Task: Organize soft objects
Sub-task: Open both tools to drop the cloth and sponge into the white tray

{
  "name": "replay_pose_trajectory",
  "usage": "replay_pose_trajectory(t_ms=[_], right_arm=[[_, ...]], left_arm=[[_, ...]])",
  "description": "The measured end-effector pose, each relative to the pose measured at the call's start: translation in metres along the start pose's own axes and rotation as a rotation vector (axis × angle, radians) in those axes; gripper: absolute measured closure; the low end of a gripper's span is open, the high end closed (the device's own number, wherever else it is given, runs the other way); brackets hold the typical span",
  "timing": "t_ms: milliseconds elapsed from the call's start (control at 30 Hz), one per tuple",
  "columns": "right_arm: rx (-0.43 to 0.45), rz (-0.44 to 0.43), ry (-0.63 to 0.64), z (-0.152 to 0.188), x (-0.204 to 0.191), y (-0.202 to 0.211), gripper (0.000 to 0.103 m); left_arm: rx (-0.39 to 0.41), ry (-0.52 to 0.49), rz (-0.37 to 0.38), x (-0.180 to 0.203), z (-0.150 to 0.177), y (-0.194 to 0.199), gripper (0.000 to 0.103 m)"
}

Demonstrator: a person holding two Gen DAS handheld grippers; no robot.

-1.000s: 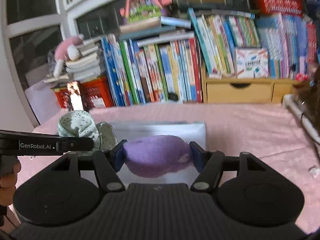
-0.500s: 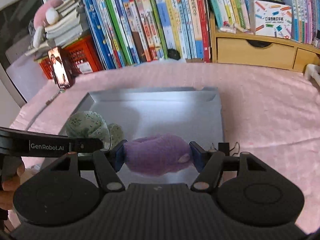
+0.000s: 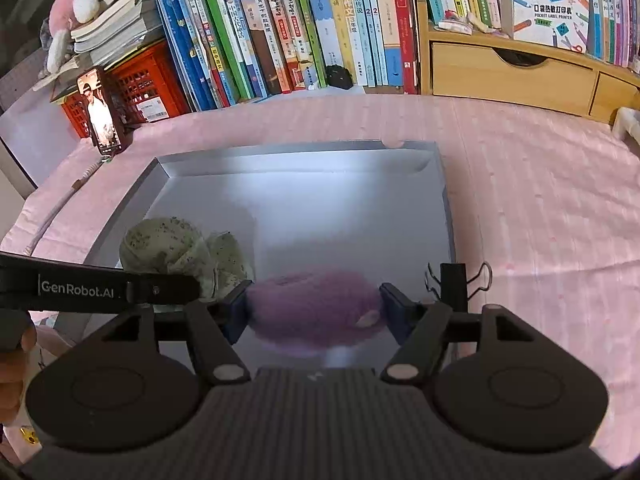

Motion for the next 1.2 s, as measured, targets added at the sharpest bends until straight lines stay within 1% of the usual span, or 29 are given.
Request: replay_pose_trajectory(t_ms=[33,100,200,267,400,667,767,933,1067,1200], right_arm=[[0.001,-0.007,-0.001,0.0,0.0,0.0,0.023],[0.004,-0.013,-0.003,0.0,-0.001,0.001,0.019],[0.014,-0.012,-0.002,0.0,-0.001,0.005,0.015],[0.021,-0.011,-0.009,0.0,0.0,0.009,0.014],[0.051,-0.012,-0.014,-0.001,-0.001,0.022,0.014],[0.14,-0.019,0.003,0.0,-0.005,0.066,0.013],[0.183,-0.02,0.018,0.005,-0.006,0.087,0.012],[0.252,-0.013,0.08,0.02,-0.012,0.122,0.01],[0.284,-0.025,0.107,0.034,-0.015,0.142,0.009],[0.297,-0.028,0.097,0.048,-0.014,0.158,0.007]], left_arm=[[-0.002,0.001,0.002,0.0,0.0,0.001,0.051],[0.001,0.001,0.004,0.0,0.0,0.003,0.044],[0.014,-0.001,-0.001,-0.001,0.0,0.009,0.038],[0.028,-0.009,0.004,0.0,0.0,0.015,0.035],[0.076,-0.036,0.01,0.002,0.003,0.034,0.03],[0.195,-0.112,0.023,0.011,0.022,0.082,0.024],[0.237,-0.132,0.046,0.012,0.034,0.101,0.022],[0.312,-0.176,0.084,0.014,0.062,0.132,0.019],[0.351,-0.209,0.12,0.018,0.089,0.149,0.017],[0.375,-0.246,0.149,0.022,0.118,0.159,0.016]])
Point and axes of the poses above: each gripper's, at about its wrist camera, not at the fingertips, and y roughly against the way its jaws point, x to its right, z to its underside, the point moved 4 cm from there along -y, roughly the way its jaws point, and after that the axes turned 7 degrees about -z, right-handed, at the moved point
